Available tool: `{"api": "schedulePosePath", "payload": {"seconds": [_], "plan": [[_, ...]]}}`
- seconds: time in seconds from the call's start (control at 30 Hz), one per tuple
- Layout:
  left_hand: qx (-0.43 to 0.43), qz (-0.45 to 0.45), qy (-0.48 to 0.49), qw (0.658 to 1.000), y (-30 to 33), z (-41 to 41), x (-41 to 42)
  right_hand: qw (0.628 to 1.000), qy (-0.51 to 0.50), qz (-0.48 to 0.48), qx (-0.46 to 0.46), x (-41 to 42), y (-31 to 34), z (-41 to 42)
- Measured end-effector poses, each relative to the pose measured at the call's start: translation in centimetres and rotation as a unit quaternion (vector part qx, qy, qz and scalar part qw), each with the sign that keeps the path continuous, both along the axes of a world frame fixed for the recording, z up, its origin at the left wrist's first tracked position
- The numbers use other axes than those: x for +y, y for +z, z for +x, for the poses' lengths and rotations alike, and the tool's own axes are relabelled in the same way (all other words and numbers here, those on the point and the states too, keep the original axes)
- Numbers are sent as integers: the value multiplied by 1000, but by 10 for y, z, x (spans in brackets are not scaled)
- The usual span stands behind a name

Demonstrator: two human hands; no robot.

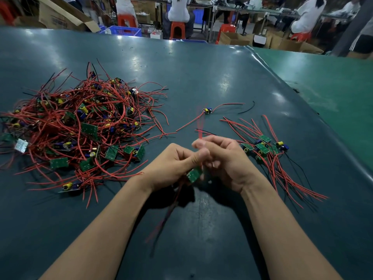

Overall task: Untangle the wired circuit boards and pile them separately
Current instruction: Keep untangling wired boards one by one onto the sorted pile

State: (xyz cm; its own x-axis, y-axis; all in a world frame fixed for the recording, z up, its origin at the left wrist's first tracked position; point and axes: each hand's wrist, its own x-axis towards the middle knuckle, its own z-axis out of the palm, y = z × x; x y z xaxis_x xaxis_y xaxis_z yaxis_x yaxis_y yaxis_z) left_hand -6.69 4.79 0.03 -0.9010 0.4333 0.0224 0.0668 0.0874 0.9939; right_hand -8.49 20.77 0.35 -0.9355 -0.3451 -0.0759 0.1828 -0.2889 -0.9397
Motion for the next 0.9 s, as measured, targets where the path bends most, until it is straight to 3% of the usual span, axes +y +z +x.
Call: {"api": "schedulePosePath", "payload": {"seconds": [0.17, 0.33, 0.5, 0.73, 0.9], "plan": [[-20, 52, 28, 998, 3, -5, 2, 988, -144, -50, -17, 3, -1, -10], [-31, 77, 111, 990, -1, -8, 4, 998, -53, 29, -19, -1, -4, -4], [-20, 49, 117, 992, -4, -9, 5, 989, -135, 58, -4, -3, -2, -7], [-5, 68, 37, 997, -8, -12, 1, 949, -310, -63, 3, 13, 1, -21], [-24, 153, 31, 988, -9, -13, -2, 919, -376, -122, 4, 16, 2, -23]]}}
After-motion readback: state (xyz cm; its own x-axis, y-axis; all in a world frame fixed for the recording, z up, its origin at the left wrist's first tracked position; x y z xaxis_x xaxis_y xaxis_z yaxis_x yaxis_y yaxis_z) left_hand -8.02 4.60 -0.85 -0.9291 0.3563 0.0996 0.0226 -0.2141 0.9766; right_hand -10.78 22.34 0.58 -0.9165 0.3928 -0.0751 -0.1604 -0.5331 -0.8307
